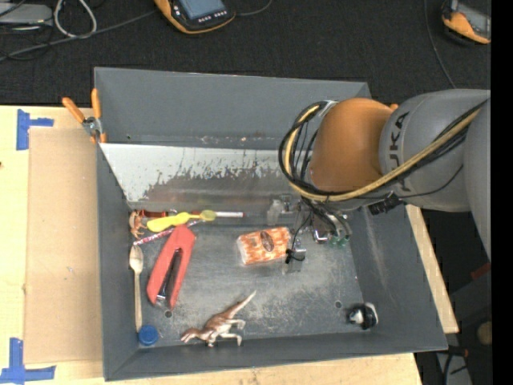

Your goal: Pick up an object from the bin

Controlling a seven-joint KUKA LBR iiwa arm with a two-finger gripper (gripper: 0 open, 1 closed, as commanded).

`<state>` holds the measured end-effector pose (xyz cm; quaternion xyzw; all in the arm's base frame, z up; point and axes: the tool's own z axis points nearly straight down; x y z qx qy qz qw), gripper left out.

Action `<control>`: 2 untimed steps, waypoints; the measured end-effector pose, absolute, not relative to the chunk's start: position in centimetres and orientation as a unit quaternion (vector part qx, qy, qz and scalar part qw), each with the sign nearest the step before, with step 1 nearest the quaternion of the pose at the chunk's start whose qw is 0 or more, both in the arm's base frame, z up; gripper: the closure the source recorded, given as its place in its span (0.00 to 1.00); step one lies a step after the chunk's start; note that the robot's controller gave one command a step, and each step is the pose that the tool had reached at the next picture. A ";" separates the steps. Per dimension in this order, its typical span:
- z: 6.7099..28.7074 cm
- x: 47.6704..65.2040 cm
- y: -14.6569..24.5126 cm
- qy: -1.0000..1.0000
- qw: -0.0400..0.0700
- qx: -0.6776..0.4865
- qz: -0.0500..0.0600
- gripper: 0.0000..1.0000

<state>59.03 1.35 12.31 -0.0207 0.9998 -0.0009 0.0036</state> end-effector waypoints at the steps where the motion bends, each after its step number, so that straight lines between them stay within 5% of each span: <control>1: 7.1 59.3 1.9 0.999 -0.002 -0.035 0.002 0.00; 2: 7.0 60.1 1.9 0.999 0.007 -0.041 0.000 0.00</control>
Offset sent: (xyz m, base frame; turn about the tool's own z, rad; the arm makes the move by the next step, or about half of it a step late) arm 0.0109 0.0053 -0.0531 -0.0432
